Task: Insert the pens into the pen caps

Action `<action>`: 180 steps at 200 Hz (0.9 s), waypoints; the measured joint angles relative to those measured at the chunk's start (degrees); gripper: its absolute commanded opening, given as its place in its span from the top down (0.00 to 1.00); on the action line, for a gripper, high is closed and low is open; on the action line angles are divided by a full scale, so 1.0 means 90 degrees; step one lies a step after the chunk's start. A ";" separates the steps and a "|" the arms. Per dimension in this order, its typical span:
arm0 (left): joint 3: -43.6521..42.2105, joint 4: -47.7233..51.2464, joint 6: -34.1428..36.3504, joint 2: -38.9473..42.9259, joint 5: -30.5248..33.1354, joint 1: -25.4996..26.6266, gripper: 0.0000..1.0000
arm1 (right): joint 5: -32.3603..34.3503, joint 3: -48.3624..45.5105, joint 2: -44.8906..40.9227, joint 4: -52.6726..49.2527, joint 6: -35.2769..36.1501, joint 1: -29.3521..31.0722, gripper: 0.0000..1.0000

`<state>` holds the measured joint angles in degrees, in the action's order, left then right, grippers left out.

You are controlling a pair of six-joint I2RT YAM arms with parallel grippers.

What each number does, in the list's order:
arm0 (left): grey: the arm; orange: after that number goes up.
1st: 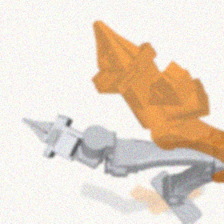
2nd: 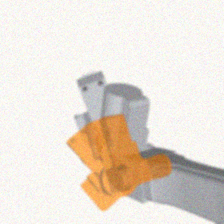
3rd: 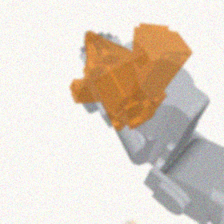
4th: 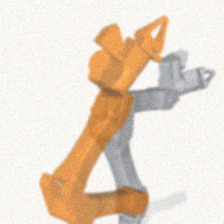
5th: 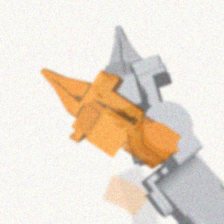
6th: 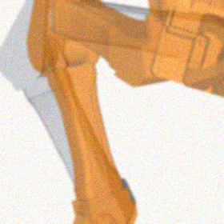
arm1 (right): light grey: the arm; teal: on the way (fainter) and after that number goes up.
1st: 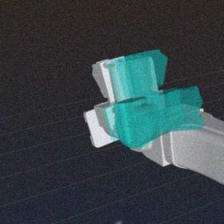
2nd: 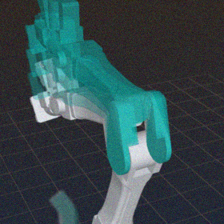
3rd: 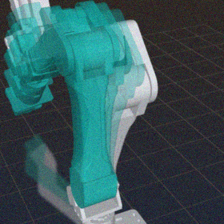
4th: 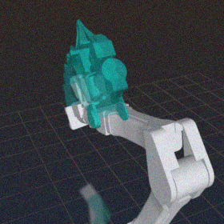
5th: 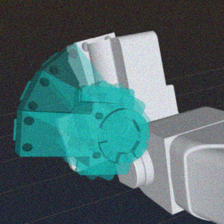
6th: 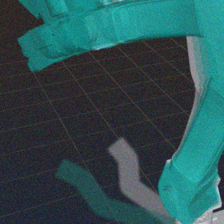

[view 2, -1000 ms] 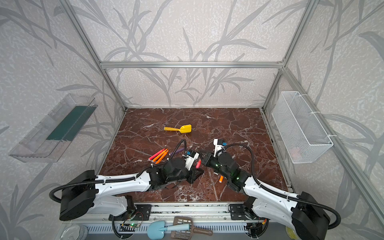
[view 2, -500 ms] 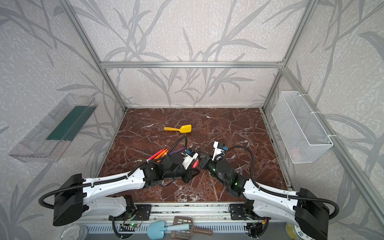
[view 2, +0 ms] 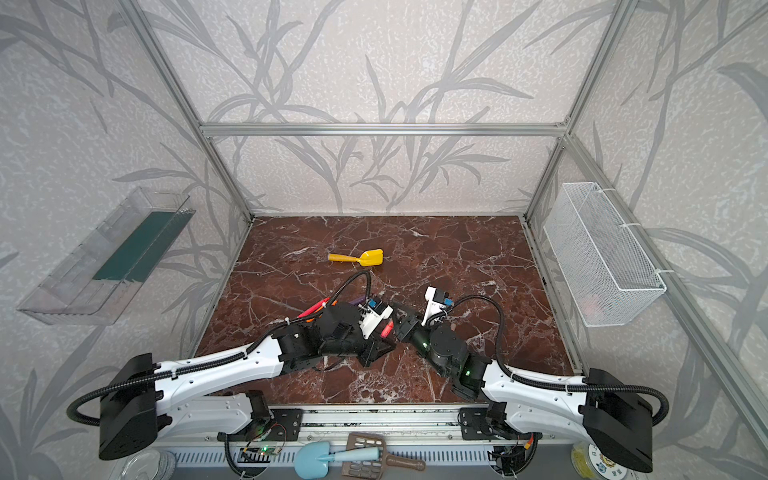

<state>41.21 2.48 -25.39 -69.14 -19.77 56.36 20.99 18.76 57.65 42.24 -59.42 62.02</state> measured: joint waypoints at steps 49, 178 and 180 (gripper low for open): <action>-0.0282 -0.0461 -0.0017 0.0350 -0.0459 -0.0012 1.00 | -0.0061 0.0034 -0.0493 -0.0299 0.0253 0.0180 1.00; -0.0525 -0.1316 -0.0022 0.0204 0.0729 0.0950 1.00 | 0.0005 0.0236 -0.1707 -0.2195 0.0804 0.0415 0.80; -0.0532 -0.1333 -0.0027 0.0202 0.0733 0.0952 1.00 | 0.0000 0.0236 -0.1707 -0.2210 0.0809 0.0415 0.80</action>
<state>36.42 -9.52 -25.63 -67.33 -13.17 64.93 20.99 20.88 42.28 22.35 -52.14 65.76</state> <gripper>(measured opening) 0.165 0.187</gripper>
